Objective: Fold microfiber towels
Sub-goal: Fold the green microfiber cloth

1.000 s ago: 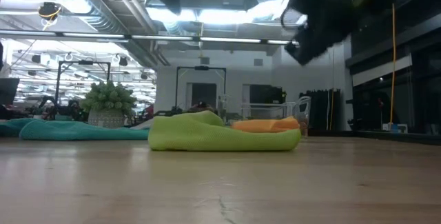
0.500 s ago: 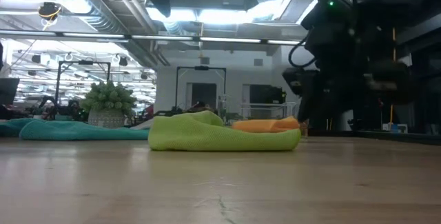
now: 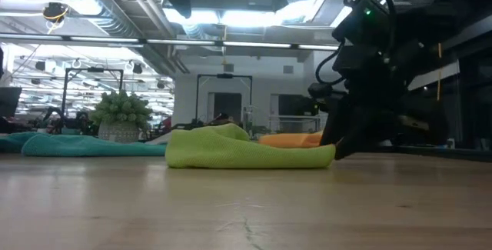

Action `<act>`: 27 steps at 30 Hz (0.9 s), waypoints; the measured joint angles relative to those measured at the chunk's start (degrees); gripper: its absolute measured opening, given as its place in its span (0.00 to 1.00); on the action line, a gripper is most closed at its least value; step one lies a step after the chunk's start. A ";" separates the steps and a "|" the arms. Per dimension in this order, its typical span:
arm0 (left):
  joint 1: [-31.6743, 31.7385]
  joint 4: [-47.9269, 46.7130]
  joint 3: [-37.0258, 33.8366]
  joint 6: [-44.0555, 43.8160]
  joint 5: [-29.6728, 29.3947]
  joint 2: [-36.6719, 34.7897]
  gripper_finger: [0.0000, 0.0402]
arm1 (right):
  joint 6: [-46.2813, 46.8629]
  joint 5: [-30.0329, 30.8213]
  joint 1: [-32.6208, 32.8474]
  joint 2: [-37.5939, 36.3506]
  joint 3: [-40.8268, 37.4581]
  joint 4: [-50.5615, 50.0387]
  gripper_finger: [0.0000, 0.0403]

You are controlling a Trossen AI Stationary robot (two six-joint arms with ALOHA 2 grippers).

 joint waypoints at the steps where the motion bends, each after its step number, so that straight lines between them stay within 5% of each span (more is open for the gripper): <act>1: 0.00 0.02 0.00 0.00 0.02 0.00 0.32 | 0.02 -0.02 0.10 0.41 0.00 0.19 0.29; 14: 0.00 1.78 0.00 -0.01 -0.19 0.00 0.32 | 0.03 1.42 0.33 2.17 0.02 11.06 0.25; 19: 0.61 5.62 0.00 0.03 -1.10 0.00 0.32 | 0.02 10.31 0.31 1.18 1.33 12.46 0.03; 27: 3.18 17.16 0.00 7.81 -0.02 0.42 0.32 | -3.02 27.27 0.31 -5.55 10.99 8.88 0.01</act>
